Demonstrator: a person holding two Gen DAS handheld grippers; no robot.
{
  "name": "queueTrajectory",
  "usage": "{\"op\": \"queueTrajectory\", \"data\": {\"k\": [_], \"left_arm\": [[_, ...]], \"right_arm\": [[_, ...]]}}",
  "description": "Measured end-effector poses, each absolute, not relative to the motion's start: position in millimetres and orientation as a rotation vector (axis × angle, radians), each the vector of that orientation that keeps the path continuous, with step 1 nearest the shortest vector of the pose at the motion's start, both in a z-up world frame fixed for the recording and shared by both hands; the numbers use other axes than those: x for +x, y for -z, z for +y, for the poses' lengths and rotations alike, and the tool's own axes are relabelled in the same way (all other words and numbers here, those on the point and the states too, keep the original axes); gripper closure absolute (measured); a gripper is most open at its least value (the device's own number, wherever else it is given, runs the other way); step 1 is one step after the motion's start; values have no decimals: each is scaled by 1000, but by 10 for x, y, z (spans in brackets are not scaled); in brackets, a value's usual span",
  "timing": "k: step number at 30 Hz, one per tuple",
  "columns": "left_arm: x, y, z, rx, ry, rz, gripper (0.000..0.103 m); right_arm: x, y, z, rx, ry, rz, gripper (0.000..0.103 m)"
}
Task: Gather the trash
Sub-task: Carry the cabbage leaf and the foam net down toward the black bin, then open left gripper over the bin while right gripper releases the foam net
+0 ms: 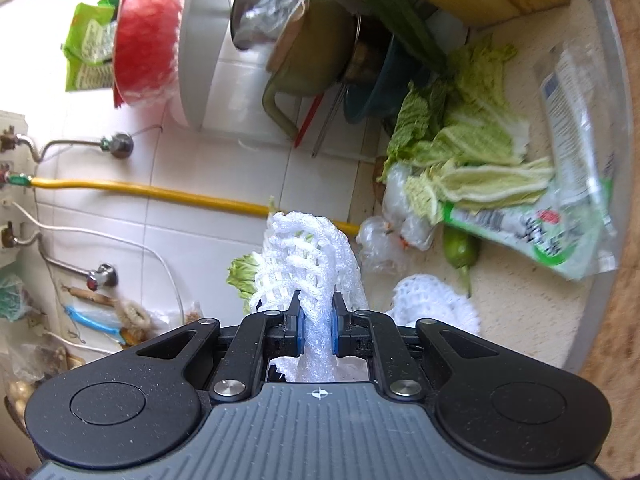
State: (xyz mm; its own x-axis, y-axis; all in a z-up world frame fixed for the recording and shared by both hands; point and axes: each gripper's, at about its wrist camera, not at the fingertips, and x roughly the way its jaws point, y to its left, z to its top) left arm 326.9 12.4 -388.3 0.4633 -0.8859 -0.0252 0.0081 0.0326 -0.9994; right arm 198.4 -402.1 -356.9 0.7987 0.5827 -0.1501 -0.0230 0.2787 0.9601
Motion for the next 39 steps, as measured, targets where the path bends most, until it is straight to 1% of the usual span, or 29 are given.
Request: {"op": "queueTrajectory", "data": {"k": [7, 13, 17, 22, 25, 29, 31, 37, 39], "left_arm": [[2963, 3510, 929, -1356, 681, 733, 89], [2620, 3667, 1567, -1327, 466, 702, 89], [2558, 3799, 1836, -1282, 354, 726, 89], [2642, 4008, 1999, -1231, 266, 787, 88], [2716, 4025, 2032, -1154, 225, 816, 88], [2814, 4060, 2084, -1127, 203, 827, 83], [2860, 4090, 2089, -1098, 179, 847, 82], [2922, 4166, 2053, -1038, 177, 881, 81], [2941, 4173, 2049, -1039, 175, 886, 81]], "right_arm": [[2233, 3430, -3502, 1156, -559, 605, 87], [2563, 3477, -2883, 1111, -672, 719, 87], [2796, 3544, -2370, 1022, -715, 805, 87], [3079, 3685, -1766, 876, -708, 897, 87], [3192, 3781, -1476, 812, -700, 941, 87], [3282, 3853, -1216, 735, -677, 963, 86], [3334, 3909, -1124, 716, -677, 983, 83], [3444, 4052, -893, 664, -640, 1024, 79], [3445, 4063, -844, 633, -623, 1021, 73]]}}
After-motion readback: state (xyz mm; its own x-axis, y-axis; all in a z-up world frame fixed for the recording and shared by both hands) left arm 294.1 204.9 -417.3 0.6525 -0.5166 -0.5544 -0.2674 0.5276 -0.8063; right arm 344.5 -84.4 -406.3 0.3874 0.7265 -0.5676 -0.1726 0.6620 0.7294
